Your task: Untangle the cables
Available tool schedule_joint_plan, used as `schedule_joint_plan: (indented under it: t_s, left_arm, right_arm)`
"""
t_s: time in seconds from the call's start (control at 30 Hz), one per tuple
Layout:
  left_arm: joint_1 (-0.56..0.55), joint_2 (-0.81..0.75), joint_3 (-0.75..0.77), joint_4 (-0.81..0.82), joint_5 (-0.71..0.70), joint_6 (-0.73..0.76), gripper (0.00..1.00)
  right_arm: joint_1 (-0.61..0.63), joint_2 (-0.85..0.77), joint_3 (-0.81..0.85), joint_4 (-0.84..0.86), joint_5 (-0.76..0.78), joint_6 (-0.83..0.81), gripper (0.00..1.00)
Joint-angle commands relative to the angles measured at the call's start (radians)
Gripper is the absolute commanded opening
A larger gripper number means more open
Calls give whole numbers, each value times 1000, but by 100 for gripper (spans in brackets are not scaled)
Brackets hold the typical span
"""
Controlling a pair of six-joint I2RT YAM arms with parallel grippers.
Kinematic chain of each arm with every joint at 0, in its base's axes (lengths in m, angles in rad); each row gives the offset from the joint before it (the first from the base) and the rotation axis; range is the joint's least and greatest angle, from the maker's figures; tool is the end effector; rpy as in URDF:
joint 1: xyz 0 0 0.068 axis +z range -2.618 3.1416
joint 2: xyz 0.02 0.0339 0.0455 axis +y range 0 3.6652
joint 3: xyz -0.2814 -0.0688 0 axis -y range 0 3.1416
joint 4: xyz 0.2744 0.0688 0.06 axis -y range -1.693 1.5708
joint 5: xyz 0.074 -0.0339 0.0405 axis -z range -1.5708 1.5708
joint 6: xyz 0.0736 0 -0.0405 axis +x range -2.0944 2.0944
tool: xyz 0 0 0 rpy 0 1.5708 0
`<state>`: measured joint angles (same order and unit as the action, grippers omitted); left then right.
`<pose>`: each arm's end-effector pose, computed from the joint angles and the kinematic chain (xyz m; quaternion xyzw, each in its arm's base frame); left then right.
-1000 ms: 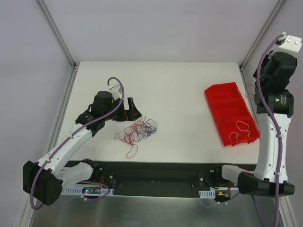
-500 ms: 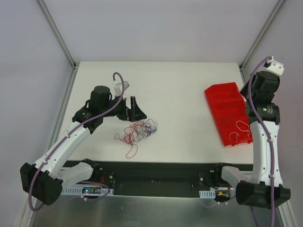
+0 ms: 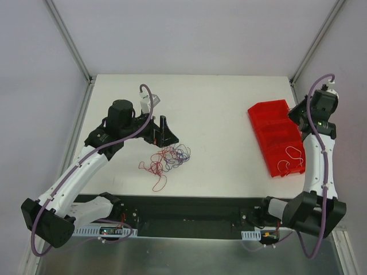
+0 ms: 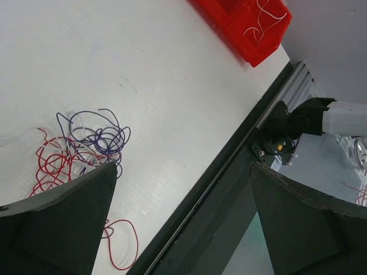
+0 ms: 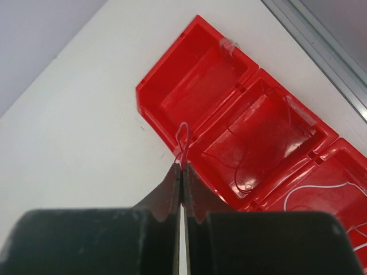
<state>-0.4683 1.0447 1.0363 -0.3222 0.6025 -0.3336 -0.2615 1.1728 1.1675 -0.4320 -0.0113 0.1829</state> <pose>0.2319 -0.1640 0.3708 0.2243 0.7638 -0.4389 0.4167 0.3087 -0.0818 0.3689 0.1830 0.8236 -0.0163 0.5367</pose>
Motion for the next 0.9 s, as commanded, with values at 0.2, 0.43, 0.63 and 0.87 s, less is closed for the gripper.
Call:
schedule_joint_plan:
  t_s: [0.2,0.43,0.63,0.87]
  left_arm:
    - [45,-11,-27,-5,-6,41,99]
    - [49,8,-35,2,5,33,99]
    - [60,3,-38,5,-10,34,99]
    - [80,-14,-47,5,-30,39,99]
  right_arm:
    - [-44,325,32,-16,-30,10,0]
    - [-45,522,122,-76,4,7,0]
    - [-45,594,124,-74,48,-3,0]
    - [-44,656,204,-128,37,-52,15]
